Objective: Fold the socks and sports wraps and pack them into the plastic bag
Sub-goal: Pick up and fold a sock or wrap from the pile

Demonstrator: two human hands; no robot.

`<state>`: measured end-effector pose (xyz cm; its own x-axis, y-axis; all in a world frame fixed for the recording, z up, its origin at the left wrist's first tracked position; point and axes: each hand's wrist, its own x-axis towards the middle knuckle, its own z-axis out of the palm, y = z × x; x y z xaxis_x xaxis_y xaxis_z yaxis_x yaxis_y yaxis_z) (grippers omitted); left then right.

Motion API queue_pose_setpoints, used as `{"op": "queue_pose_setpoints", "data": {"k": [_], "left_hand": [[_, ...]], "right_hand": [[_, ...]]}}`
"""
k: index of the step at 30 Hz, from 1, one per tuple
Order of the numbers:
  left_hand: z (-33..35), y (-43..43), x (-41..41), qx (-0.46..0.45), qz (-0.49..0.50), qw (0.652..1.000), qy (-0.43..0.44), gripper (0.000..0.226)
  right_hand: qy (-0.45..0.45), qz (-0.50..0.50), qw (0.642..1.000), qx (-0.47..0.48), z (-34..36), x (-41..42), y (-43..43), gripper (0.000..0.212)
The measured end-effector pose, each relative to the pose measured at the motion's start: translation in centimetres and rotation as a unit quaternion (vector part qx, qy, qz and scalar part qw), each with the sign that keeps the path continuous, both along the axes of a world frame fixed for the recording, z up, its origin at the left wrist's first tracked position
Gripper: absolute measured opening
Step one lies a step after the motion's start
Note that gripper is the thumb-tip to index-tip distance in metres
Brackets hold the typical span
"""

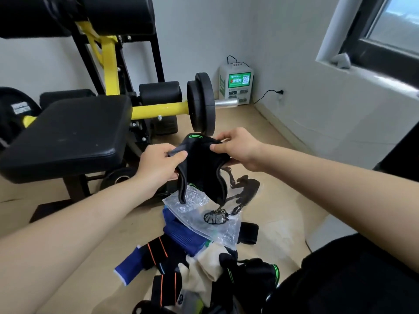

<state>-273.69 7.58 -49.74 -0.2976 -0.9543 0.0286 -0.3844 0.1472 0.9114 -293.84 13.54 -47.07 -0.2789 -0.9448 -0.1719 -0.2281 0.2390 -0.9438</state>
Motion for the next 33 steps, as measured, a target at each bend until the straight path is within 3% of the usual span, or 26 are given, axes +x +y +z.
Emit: {"op": "queue_pose_setpoints", "data": {"k": [3,8,13,16,19,23,26,30,33], "left_hand": [[0.3,0.8,-0.9,0.008,-0.017,0.999,0.030,0.010],[0.8,1.6,-1.4,-0.012,-0.025,0.997,0.070,0.022],[1.1,1.6,-1.0,-0.078,-0.016,0.995,0.062,0.022],[1.5,2.0,-0.9,-0.092,-0.063,0.991,0.070,0.025],[1.9,2.0,-0.5,-0.080,-0.111,0.987,0.089,0.026],[2.4,1.8,0.4,-0.064,-0.169,0.981,0.066,0.038],[2.4,1.5,1.4,-0.080,-0.190,0.978,0.012,0.033],[2.4,0.7,2.4,-0.245,-0.139,0.956,-0.083,0.038],[2.7,0.0,3.0,-0.309,-0.156,0.923,-0.166,0.060]], "right_hand": [[-0.050,0.017,0.999,-0.006,0.4,1.6,-0.3,0.019],[-0.118,0.020,0.993,-0.016,0.8,2.7,-0.6,0.021],[-0.170,-0.015,0.985,-0.013,0.9,2.6,-0.6,0.039],[-0.211,-0.006,0.977,-0.014,1.3,2.5,-0.2,0.029],[-0.240,0.037,0.970,-0.008,1.9,2.2,0.3,0.040],[-0.205,0.062,0.976,-0.029,1.7,1.6,0.5,0.026],[-0.114,0.070,0.991,-0.017,1.4,0.9,0.7,0.029],[-0.021,0.127,0.992,-0.008,1.1,0.1,0.9,0.035],[0.020,0.195,0.981,-0.006,1.4,-0.3,1.1,0.035]]}}
